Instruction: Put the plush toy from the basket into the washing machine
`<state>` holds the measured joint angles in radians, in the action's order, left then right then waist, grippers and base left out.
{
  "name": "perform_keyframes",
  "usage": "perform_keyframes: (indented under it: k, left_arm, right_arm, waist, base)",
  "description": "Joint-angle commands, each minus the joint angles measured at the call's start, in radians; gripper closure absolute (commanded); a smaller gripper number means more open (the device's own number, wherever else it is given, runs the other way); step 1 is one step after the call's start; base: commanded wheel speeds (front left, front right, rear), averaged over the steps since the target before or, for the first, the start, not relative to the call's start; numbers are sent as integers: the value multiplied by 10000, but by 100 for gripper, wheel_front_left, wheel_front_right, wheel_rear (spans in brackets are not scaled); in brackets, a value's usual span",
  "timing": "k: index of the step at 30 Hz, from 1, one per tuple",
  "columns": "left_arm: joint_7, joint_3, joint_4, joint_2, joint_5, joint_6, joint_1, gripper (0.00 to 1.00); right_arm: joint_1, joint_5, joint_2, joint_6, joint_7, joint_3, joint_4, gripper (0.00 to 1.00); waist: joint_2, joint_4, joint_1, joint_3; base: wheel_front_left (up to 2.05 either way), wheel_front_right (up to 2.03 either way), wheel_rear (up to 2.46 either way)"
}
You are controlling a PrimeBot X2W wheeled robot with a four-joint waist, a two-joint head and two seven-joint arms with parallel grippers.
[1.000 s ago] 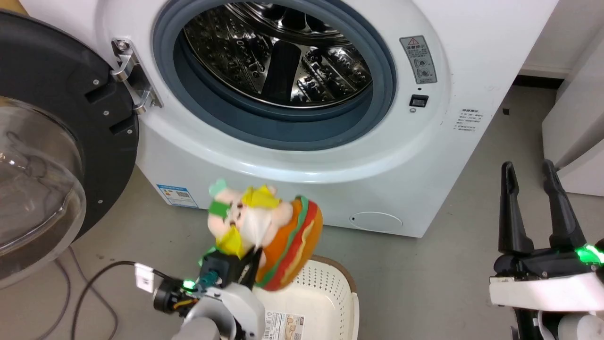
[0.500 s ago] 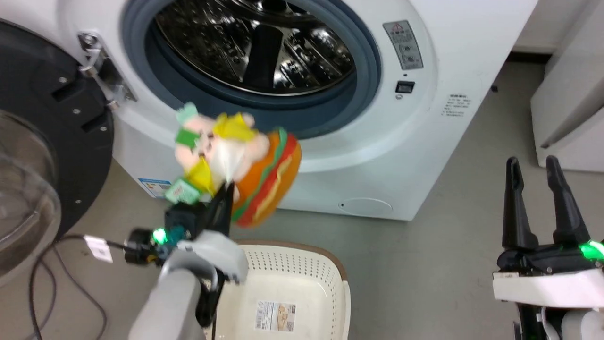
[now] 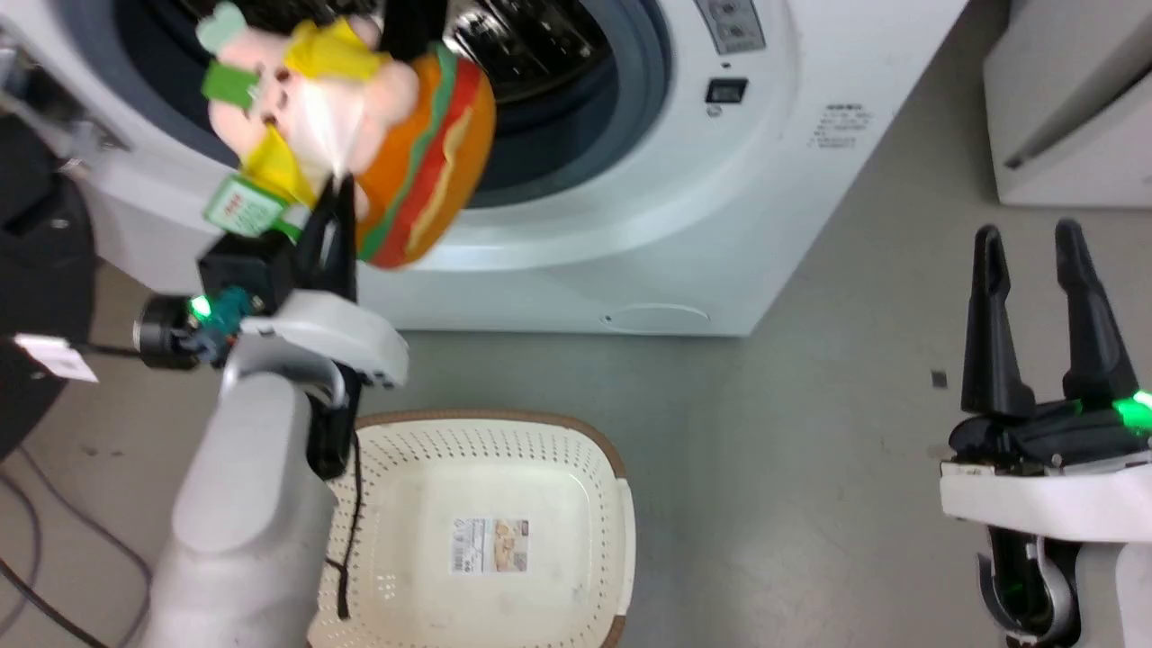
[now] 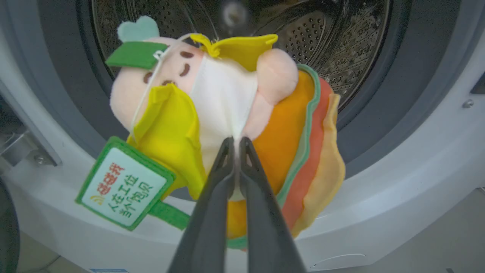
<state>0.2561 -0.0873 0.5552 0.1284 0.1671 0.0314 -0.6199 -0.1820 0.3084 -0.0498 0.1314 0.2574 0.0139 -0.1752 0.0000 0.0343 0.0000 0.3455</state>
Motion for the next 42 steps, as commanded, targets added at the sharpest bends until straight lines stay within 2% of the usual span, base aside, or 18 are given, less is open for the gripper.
perform_keyframes:
  k: [1, 10, 22, 31, 39, 40, 41, 42]
  left_arm:
    - [57, 138, 35, 89, -104, 53, -360, 100]
    - [57, 843, 531, 414, -354, 189, -1999, 100]
    - [57, 1739, 1681, 1253, -384, 301, -4572, 100]
    - [57, 1947, 2428, 1939, -546, 410, -6100, 100]
    - [57, 1991, 3068, 2223, -620, 440, -6884, 100]
    - [57, 2013, 3123, 2231, -605, 427, -6958, 89]
    - [57, 2043, 3108, 2245, -614, 358, -7011, 0]
    - [57, 2000, 3199, 2242, -648, 379, -6996, 0]
  right_arm:
    - [-243, -19, -4, -7, 44, -17, -83, 0]
    - [-874, 80, -4, -7, 44, -152, -229, 0]
    - [-1554, 331, -4, -7, 44, -346, -442, 0]
    - [-1809, 628, -4, -7, 44, -465, -519, 0]
    - [-1823, 616, -4, -7, 44, -517, -503, 0]
    - [-1831, 614, -4, -7, 44, -518, -500, 0]
    - [-1839, 613, -4, -7, 44, -513, -494, 0]
    - [-1844, 610, -4, -7, 44, -510, -476, 0]
  waist:
    - [0, -348, 0, 452]
    - [0, -967, 0, 1575]
    - [0, -1741, 0, 2997]
    - [0, -2229, 0, 3600]
    - [0, -2344, 0, 3765]
    - [0, -2343, 0, 3782]
    - [0, -2334, 0, 3792]
    - [0, -2320, 0, 3785]
  base:
    - [0, 0, 0]
    - [0, 0, 0]
    - [0, 0, 0]
    - [0, 0, 0]
    - [0, 0, 0]
    - [0, 0, 0]
    - [0, 0, 0]
    - [0, 0, 0]
